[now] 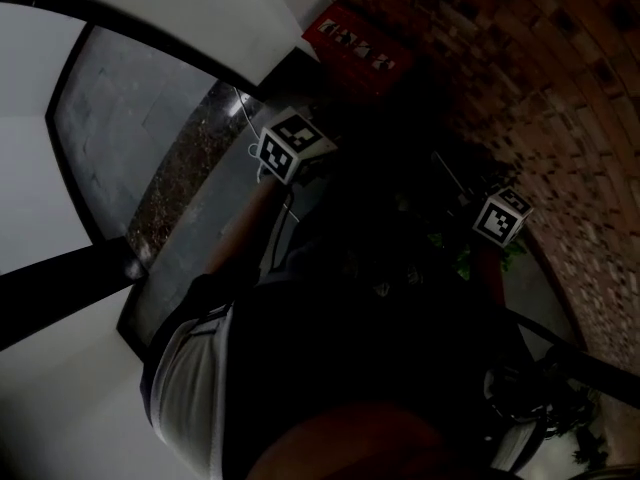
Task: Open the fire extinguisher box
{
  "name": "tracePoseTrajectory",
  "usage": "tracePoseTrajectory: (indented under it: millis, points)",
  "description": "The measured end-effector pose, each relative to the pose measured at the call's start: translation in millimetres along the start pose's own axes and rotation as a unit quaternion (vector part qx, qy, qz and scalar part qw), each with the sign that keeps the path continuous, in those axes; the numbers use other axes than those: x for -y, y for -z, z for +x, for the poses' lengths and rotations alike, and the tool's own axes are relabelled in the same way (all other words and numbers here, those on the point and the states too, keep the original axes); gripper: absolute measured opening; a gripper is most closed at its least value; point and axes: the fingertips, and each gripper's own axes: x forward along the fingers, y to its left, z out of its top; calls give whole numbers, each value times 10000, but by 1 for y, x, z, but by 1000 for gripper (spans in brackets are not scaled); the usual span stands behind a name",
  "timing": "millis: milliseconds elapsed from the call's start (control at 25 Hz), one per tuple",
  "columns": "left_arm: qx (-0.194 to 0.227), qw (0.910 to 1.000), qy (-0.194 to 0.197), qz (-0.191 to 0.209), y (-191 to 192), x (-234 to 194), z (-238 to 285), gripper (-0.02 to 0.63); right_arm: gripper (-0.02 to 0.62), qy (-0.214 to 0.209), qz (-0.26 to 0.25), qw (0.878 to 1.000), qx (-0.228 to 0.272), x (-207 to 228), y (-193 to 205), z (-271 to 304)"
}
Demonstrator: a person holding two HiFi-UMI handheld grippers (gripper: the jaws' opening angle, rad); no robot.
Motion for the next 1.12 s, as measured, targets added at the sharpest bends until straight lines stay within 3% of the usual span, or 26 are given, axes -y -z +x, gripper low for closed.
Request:
tracePoseTrajectory:
  millis: [160, 320, 400, 440, 600, 680, 720, 800, 840, 960, 1000, 1120]
  points:
    - [170, 9997, 135, 122, -17, -39, 2, -2, 0, 281, 202, 9994, 3, 16, -12, 34]
    - [292, 9995, -49, 77, -29, -99, -11, -3, 0, 146, 64, 9998, -69, 12, -37, 94]
    - [270, 9995, -162, -104, -24, -128, -13, 1, 0, 190, -42, 9997, -122, 14, -47, 117]
    - [225, 9994, -155, -209, -19, -139, -13, 49, 0, 232, -62, 9996, -114, 14, -51, 126]
    - [-61, 9978, -123, -642, 12, -175, -12, 89, 0, 364, 77, 9993, -55, 15, -56, 158]
    - [-176, 9922, -31, -1234, 36, -194, -3, 100, 0, 436, 151, 9989, -122, 22, -52, 167]
    - [-217, 9844, 70, -1745, 52, -200, 4, 122, 0, 455, 191, 9986, -167, 25, -49, 168]
    - [-243, 9589, 253, -2816, 85, -208, 21, 189, 0, 470, 261, 9982, -248, 27, -48, 169]
    - [-273, 9484, 235, -3150, 98, -214, 29, 192, 0, 475, 281, 9981, -264, 30, -50, 170]
    - [-534, 9289, -110, -3663, 128, -231, 58, 192, 0, 468, 329, 9980, -285, 43, -57, 170]
    - [-596, 9170, -185, -3940, 140, -233, 69, 192, 0, 480, 364, 9977, -322, 47, -57, 167]
    - [-618, 8671, -301, -4934, 178, -235, 96, 192, 0, 598, 433, 9963, -440, 57, -57, 155]
